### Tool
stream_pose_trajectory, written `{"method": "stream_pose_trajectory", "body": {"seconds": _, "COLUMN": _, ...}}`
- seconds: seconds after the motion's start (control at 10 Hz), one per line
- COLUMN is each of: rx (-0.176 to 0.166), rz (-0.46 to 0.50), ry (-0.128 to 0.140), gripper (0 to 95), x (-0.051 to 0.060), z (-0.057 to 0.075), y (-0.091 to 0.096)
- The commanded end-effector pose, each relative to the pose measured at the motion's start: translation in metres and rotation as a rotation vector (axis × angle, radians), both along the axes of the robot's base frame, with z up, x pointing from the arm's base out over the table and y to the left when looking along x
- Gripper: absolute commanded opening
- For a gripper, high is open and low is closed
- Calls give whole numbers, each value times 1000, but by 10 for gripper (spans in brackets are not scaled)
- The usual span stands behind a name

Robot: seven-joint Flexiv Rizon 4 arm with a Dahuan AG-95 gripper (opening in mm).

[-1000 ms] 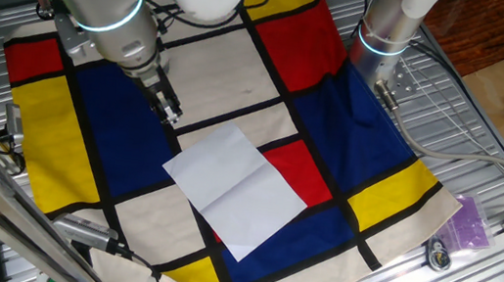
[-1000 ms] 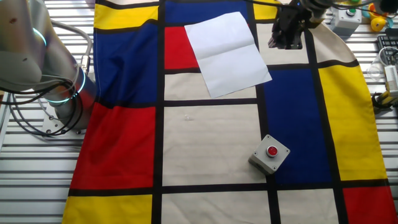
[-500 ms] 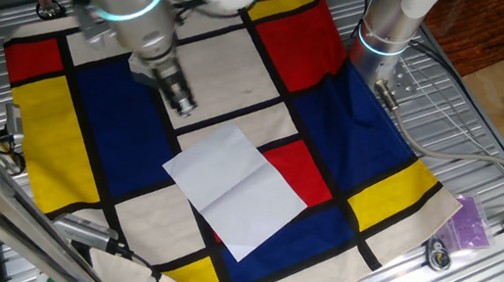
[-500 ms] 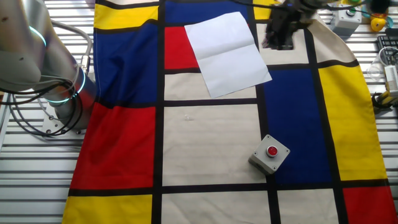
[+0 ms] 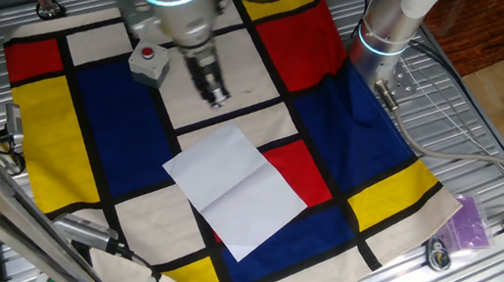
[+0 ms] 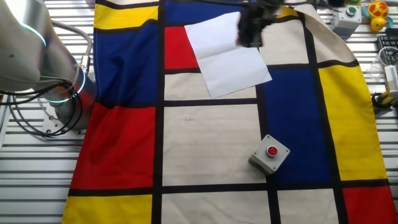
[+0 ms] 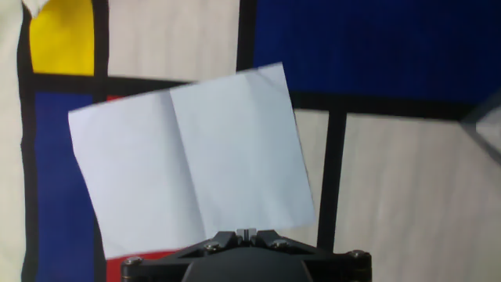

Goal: Flip over and spread out the paper that is laid flat on the table

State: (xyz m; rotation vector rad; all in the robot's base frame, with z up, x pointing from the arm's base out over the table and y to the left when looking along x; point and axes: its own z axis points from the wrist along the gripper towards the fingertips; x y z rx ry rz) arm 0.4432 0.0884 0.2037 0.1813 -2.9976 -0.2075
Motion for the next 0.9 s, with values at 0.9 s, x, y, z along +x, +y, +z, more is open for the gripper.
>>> {"method": "stream_pose_trajectory", "body": {"seconds": 0.9, "rx": -8, "rz": 27, "ry": -18, "gripper": 0, "x": -78, "z": 8, "y": -3}}
